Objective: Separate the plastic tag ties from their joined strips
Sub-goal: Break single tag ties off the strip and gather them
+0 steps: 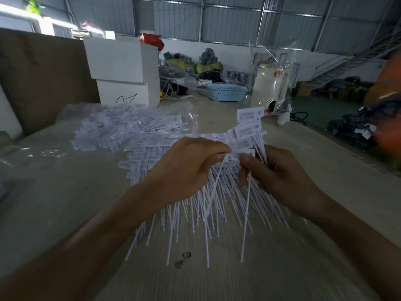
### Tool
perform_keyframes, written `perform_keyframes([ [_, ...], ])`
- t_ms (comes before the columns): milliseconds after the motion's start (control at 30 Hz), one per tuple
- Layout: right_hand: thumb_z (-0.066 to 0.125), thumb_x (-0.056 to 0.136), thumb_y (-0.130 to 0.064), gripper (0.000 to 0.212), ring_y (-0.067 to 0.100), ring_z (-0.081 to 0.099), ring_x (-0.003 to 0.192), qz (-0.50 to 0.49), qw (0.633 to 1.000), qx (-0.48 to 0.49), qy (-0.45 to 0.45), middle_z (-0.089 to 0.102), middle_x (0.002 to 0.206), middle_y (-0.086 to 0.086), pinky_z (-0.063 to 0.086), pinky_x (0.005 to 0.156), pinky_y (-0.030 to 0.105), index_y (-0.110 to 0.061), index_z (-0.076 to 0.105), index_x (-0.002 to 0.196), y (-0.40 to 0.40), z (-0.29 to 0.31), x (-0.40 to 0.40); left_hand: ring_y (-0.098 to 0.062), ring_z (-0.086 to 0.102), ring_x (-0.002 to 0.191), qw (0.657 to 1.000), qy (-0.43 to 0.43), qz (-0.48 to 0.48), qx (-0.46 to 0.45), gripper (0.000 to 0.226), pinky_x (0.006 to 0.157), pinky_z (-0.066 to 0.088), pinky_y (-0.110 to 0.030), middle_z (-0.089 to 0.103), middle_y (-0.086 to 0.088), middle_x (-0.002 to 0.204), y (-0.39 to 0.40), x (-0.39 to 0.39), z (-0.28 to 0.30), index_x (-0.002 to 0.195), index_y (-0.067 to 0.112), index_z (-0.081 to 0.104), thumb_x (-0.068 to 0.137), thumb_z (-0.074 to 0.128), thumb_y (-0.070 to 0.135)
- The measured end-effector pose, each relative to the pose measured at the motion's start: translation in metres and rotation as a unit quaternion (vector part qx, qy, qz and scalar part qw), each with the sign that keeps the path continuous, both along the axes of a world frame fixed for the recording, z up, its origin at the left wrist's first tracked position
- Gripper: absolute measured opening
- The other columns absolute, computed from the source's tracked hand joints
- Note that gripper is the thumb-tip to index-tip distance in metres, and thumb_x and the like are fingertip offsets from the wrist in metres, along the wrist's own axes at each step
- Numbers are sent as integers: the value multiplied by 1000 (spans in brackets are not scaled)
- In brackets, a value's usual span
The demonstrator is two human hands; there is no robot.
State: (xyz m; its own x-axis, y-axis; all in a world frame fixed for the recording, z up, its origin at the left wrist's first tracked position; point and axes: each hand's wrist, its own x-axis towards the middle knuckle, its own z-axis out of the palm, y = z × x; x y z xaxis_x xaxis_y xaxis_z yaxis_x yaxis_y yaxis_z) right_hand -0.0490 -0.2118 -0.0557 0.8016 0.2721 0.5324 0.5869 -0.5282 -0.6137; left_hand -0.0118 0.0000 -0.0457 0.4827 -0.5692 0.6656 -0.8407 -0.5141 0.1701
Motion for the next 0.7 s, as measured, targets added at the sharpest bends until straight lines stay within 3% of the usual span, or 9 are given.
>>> perform_keyframes([
  [67,51,101,-25,38,10,58,63,-42,996,-57,-50,61,71,-7,41,61,23,-16,65,68,-1,0,1,-13,64,73,998,43,-20,-36,22,69,50,-22,73,-3,82,0,1,0,92,7,74,97,54,0],
  [133,52,100,-26,36,10,57,62,-52,994,-59,-73,60,68,-6,40,61,20,-15,60,66,-1,1,0,-10,65,74,993,89,-40,-66,22,70,50,-16,73,-2,82,0,1,0,88,3,74,95,54,-4],
  [200,52,100,-23,35,5,51,51,-26,999,-7,-45,56,60,-7,37,56,10,-13,56,67,0,1,0,-9,67,72,989,113,-47,-85,21,70,52,-18,73,-2,83,-1,1,0,88,3,73,95,54,-4],
  [300,54,98,-31,35,3,42,44,4,996,74,41,54,57,1,35,48,13,-10,58,70,0,2,-1,-11,67,72,982,135,-52,-121,20,71,54,-26,73,-2,84,-2,1,-1,91,7,71,97,54,-1],
  [433,52,92,-41,42,11,37,43,11,989,93,113,53,56,5,32,43,20,-3,68,86,-4,1,1,-7,65,72,984,128,-28,-119,22,73,54,-28,70,1,88,-2,3,-4,105,8,72,100,51,3],
  [567,49,95,-38,44,5,38,43,18,994,70,86,46,50,-4,32,47,14,-4,65,72,-5,-1,5,8,57,76,993,72,-26,-86,24,73,44,-7,66,2,90,2,1,-5,110,1,70,99,49,-3],
  [633,45,97,-39,45,5,43,44,-4,998,-7,58,49,49,-8,33,52,12,-10,63,69,-8,-4,9,1,59,82,1000,22,-7,-14,33,77,48,-15,69,-1,96,4,1,-4,118,7,68,95,51,-8],
  [700,42,101,-38,42,6,48,47,-29,996,-76,37,52,51,-12,33,54,14,-17,60,69,-13,-7,12,-21,65,90,998,-24,33,57,49,77,52,-30,70,-5,103,6,0,-1,125,14,66,86,50,-11],
])
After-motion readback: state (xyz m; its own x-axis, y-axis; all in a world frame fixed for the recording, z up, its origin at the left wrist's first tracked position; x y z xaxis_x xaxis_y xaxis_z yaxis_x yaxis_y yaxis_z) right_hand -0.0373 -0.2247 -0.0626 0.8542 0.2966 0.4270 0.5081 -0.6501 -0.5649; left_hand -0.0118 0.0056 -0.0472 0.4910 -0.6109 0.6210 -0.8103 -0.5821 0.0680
